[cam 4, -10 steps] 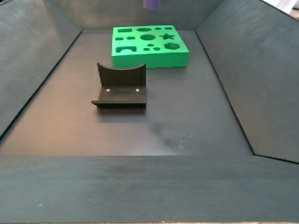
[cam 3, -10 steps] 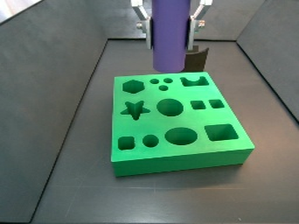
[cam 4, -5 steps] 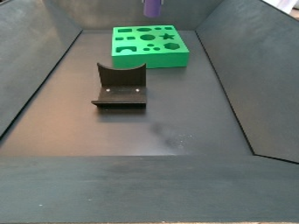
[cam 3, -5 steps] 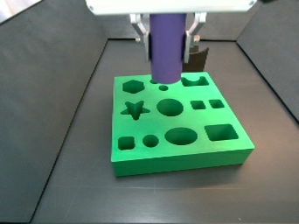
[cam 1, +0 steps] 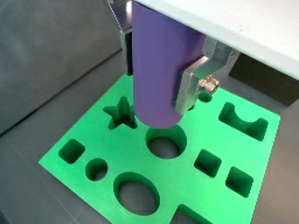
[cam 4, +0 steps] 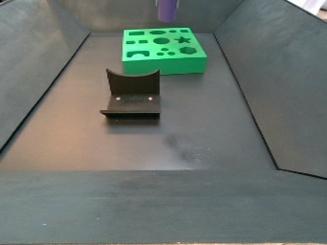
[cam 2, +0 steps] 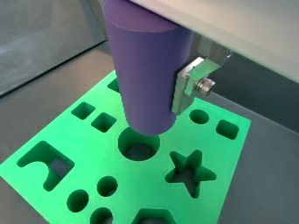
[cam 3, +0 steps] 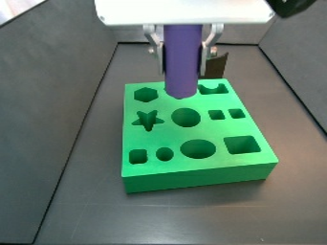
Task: Pick up the round object. Move up. Move to above the board. Insert the round object.
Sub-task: Insert the round object.
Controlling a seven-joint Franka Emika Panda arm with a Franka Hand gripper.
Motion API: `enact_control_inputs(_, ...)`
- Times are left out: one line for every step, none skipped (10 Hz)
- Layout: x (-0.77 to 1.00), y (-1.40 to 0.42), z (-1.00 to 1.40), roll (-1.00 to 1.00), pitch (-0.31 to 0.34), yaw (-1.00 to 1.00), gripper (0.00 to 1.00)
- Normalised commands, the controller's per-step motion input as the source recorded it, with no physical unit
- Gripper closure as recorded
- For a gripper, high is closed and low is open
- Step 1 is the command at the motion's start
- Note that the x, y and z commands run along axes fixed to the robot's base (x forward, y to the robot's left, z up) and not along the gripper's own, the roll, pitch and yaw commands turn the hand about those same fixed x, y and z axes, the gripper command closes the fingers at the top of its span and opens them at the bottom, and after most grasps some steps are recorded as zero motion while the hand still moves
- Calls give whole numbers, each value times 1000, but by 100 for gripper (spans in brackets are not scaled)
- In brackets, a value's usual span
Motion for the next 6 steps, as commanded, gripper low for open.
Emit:
enact_control_inputs(117, 0, -309, 0, -91, 0, 100)
enact_control_inputs(149, -14, -314, 6, -91, 0, 100)
enact_control_inputs(166, -14, -346, 20, -90, 0, 100)
enact_control_inputs(171, -3, -351, 26, -89, 0, 100)
enact_control_inputs(171, 0, -354, 30, -87, 0, 100)
enact_control_inputs(194, 0, -329, 37, -69, 0, 100)
